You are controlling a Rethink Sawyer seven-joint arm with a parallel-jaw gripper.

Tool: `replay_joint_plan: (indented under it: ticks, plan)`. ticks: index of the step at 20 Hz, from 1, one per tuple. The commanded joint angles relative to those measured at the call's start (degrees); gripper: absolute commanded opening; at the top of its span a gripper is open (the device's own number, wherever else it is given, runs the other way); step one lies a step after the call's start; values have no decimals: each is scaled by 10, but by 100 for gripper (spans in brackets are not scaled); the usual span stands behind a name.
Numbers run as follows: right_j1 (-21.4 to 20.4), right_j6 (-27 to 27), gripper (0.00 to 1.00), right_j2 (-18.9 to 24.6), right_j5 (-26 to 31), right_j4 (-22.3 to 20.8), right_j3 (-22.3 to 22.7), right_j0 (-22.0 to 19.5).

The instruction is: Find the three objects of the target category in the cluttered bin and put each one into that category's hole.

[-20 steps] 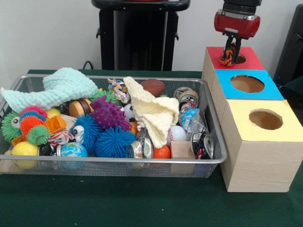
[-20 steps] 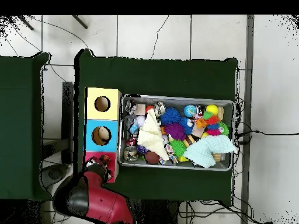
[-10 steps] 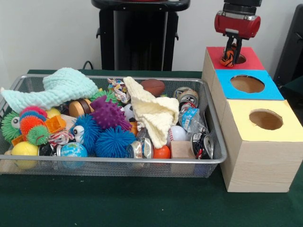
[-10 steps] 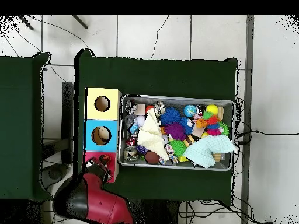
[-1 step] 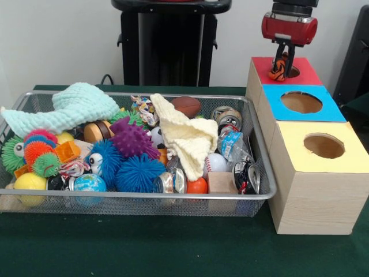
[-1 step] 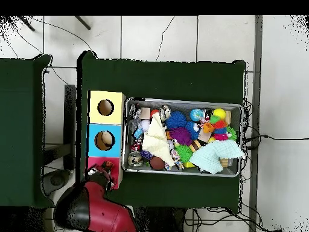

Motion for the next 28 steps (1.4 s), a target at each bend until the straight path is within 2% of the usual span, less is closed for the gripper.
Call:
replay_joint_plan:
  ticks: [1, 11, 15, 19, 28]
  plan:
    - [24, 172, 0, 66, -4, 12, 36, -10]
    - [1, 171, 0, 68, 6, 10, 53, -14]
    - [4, 176, 0, 75, -2, 10, 55, -13]
    - [15, 191, 0, 99, -29, -6, 64, -30]
    - [60, 196, 0, 110, -64, -2, 49, -24]
